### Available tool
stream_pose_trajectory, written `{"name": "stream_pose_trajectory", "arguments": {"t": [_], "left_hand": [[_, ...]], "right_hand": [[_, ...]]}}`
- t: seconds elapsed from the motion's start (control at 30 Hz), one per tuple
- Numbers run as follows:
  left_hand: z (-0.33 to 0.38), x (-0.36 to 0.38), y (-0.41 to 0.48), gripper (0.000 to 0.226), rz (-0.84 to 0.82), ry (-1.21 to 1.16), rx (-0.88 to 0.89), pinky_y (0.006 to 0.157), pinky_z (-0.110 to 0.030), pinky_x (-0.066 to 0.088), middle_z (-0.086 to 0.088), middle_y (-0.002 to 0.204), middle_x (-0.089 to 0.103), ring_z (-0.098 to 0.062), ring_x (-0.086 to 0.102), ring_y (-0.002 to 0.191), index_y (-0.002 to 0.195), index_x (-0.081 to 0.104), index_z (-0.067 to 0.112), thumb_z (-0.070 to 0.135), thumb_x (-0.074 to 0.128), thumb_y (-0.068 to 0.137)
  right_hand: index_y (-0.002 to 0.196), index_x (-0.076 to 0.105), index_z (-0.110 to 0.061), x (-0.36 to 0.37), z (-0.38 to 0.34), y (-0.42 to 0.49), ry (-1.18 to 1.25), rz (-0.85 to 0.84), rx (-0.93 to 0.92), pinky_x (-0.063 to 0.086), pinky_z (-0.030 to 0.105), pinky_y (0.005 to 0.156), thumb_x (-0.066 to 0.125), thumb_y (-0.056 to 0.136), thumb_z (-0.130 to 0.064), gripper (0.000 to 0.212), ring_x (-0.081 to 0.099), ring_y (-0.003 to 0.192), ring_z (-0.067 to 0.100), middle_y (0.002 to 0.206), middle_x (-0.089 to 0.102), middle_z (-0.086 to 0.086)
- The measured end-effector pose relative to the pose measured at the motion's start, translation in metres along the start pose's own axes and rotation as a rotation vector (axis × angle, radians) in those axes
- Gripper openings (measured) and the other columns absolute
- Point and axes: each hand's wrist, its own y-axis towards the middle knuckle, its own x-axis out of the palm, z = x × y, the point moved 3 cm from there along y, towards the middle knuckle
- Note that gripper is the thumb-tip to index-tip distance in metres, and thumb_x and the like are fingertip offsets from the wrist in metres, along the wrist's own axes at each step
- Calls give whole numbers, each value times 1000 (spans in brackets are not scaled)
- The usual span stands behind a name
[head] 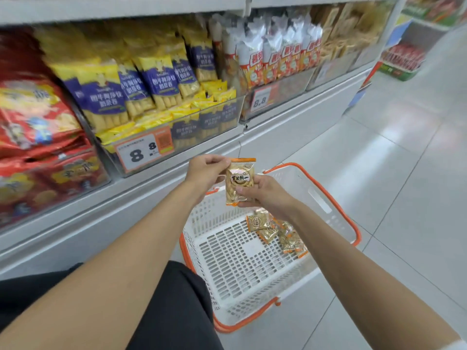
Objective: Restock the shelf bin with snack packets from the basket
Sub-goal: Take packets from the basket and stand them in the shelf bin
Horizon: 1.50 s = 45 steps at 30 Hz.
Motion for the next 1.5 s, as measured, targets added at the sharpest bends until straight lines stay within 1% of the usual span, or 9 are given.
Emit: {"name": "stream_pose_trajectory", "arguments": {"t": [0.23,0.5,0.57,0.7,0.8,0.9,1.03,1.37,1.5], "left_hand": [[95,-34,-21,14,79,55,232,66,-29,56,-5,71,69,-13,63,64,72,72,17,8,74,82],[209,-101,-67,4,139,147,475,58,-21,48,-1,66,62,-6,53,54,83,71,10,10,70,87],[236,-128,-82,7,166,229,547,58,-19,50,-1,72,65,-7,57,60,90,72,6,11,73,85],[292,-188,-111,17,227,367,702,69,-31,54,-13,87,71,-14,63,72,93,70,8,7,79,78],[332,-227,-131,24,286,439,779,70,-22,55,-5,87,71,-8,64,73,97,68,10,2,78,77],[363,-261,-139,23,353,421,857,78,-28,58,-5,87,73,-11,68,77,93,71,11,-1,77,75],[364,-285,-128,19,396,457,819,78,-34,59,-5,87,73,-14,69,79,90,71,10,-2,76,76],[346,-314,-92,19,438,475,628,76,-43,59,-5,79,70,-21,67,65,86,69,17,-1,73,80],[346,-312,-92,20,397,626,629,74,-35,58,-2,81,70,-19,67,71,100,69,16,9,74,82]], "right_hand": [[114,65,-4,19,-106,-22,-139,102,-224,57,26,78,58,95,-5,20,69,85,16,95,72,5],[96,63,-6,76,-227,-31,-377,211,-449,46,15,53,63,92,-5,4,60,56,-5,77,65,0],[98,64,1,97,-253,-25,-446,228,-524,53,25,64,65,92,-10,12,61,62,-2,80,68,4],[138,42,-6,153,-314,-21,-436,216,-650,52,12,69,63,94,-20,50,61,85,-3,104,65,-3],[123,50,-7,192,-362,-22,-488,281,-856,56,25,73,64,94,-19,35,64,89,20,97,66,7],[109,52,-7,222,-399,-16,-524,347,-970,55,28,69,65,92,-16,23,61,83,19,92,62,1],[116,44,-17,244,-409,6,-577,319,-956,55,45,74,67,91,-16,35,64,83,19,96,65,1],[111,42,-13,262,-419,33,-913,264,-898,52,42,72,65,92,-18,31,60,79,23,85,58,3],[132,41,-14,264,-417,36,-1159,325,-1033,50,41,84,65,88,-9,50,55,107,26,119,58,8]]}}
